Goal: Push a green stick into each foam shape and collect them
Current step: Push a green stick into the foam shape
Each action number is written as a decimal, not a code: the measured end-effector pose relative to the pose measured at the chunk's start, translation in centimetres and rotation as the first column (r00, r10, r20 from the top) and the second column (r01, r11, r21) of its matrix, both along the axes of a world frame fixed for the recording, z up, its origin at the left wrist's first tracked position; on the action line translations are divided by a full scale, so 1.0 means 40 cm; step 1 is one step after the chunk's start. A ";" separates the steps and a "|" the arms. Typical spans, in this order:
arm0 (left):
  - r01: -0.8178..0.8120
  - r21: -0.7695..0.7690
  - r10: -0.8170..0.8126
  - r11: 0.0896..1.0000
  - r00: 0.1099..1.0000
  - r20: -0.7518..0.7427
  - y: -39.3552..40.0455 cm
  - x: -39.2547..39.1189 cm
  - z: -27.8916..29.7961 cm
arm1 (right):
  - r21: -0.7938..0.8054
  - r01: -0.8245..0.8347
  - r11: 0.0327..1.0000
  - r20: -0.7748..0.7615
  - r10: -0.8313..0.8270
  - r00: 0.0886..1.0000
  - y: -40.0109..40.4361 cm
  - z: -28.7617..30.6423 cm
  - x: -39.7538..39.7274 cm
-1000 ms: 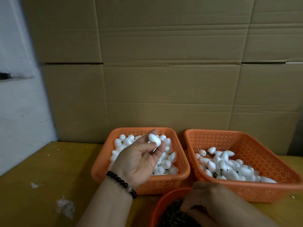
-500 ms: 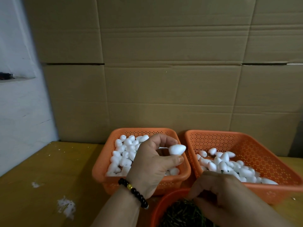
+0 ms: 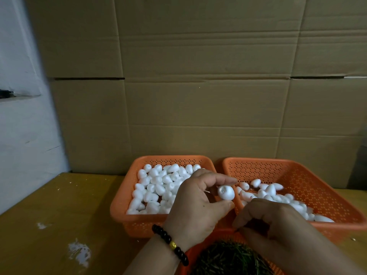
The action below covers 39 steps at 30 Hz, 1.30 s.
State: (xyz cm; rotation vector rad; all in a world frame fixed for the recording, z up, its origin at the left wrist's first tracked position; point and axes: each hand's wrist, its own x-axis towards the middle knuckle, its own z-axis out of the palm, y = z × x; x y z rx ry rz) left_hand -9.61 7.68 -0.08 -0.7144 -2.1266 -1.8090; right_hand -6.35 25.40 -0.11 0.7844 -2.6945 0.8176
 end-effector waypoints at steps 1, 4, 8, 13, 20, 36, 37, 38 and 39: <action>-0.001 -0.021 0.000 1.000 1.000 -0.013 -0.001 0.002 0.001 | 0.005 0.023 1.000 -0.036 -0.023 0.999 0.003 -0.002 -0.001; -0.006 -0.084 0.005 0.996 1.000 -0.017 -0.004 0.005 -0.003 | 0.009 0.096 0.995 -0.128 -0.094 0.987 0.009 0.000 0.000; 0.036 -0.033 -0.032 0.999 0.995 0.091 0.003 0.003 -0.012 | -0.092 0.115 0.989 -0.136 -0.127 0.983 0.000 0.015 0.012; 0.003 -0.009 -0.002 1.000 0.996 0.085 0.007 0.000 -0.018 | -0.267 0.093 0.959 -0.050 -0.110 0.993 0.005 0.023 0.012; 0.046 -0.002 -0.046 0.999 0.995 0.085 0.003 0.000 -0.011 | -0.593 0.063 0.803 0.041 -0.048 0.998 0.006 0.034 0.013; 0.165 0.144 -0.184 0.976 0.974 0.131 -0.003 -0.004 -0.014 | -0.658 0.162 0.735 0.008 -0.208 0.978 -0.004 0.037 0.009; 0.174 0.157 -0.196 0.972 0.971 0.135 -0.004 -0.006 -0.015 | -0.646 0.163 0.745 0.000 -0.213 0.977 -0.005 0.037 0.009; 0.188 0.166 -0.212 0.968 0.967 0.141 -0.005 -0.007 -0.017 | -0.634 0.163 0.756 -0.008 -0.217 0.976 -0.006 0.036 0.010; 0.201 0.172 -0.226 0.965 0.963 0.147 -0.007 -0.008 -0.018 | -0.622 0.167 0.765 -0.014 -0.223 0.975 -0.006 0.035 0.009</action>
